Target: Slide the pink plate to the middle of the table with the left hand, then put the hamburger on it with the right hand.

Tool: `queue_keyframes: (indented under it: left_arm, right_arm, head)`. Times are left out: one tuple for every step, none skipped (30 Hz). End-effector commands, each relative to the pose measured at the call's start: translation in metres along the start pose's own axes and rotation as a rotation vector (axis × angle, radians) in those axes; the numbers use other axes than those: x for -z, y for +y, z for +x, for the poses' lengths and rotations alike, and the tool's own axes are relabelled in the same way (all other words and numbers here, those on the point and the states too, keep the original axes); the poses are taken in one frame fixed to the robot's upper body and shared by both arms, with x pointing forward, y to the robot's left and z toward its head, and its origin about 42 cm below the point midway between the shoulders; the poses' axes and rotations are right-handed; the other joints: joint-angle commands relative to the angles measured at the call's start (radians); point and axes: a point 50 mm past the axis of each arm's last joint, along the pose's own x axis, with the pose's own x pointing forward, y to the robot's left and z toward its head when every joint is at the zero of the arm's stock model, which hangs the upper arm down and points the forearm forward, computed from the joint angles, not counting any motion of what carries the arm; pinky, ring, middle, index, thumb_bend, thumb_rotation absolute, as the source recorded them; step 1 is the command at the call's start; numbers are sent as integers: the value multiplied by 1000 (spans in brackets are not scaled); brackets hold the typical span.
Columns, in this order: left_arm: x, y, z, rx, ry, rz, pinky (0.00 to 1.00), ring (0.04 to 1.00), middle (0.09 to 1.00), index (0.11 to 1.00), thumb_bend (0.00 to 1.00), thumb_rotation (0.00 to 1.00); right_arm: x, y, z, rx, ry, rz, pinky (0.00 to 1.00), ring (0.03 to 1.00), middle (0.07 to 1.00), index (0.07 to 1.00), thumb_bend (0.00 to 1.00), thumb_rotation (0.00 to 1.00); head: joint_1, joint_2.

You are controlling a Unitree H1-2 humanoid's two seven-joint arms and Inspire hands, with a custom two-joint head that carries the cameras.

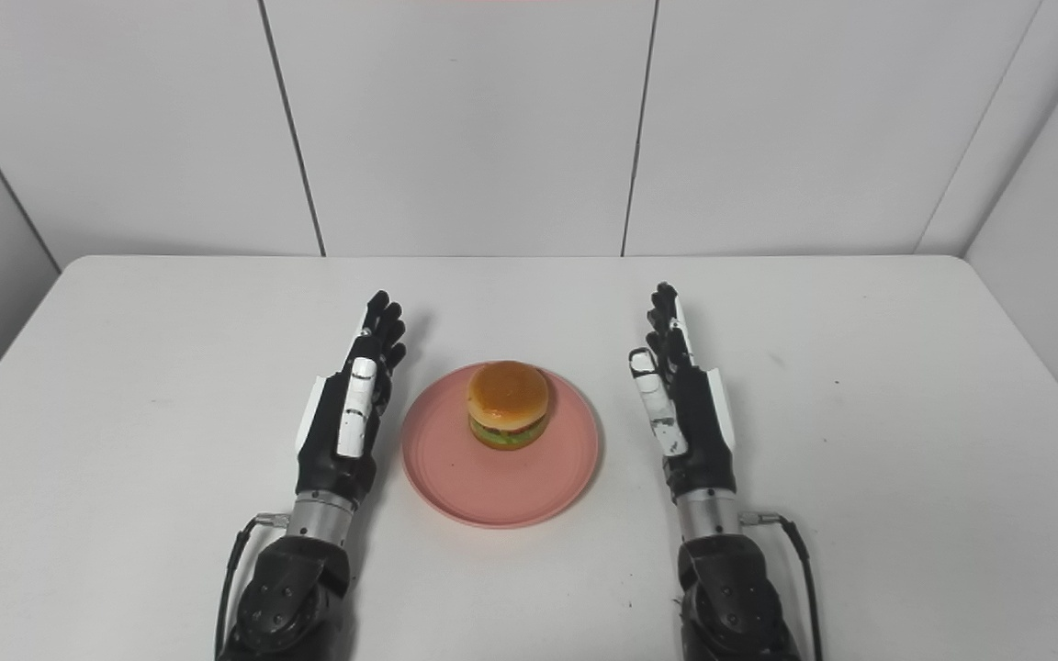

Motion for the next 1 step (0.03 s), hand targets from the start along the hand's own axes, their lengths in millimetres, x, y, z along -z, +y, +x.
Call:
queue_keyframes:
  left_arm:
    - [31, 22, -29, -35, 136, 51, 1000, 1000, 1000, 1000, 512, 1000]
  right_arm:
    - [32, 3, -29, -2, 138, 44, 1000, 1000, 1000, 1000, 573, 975]
  head:
    - [2, -2]
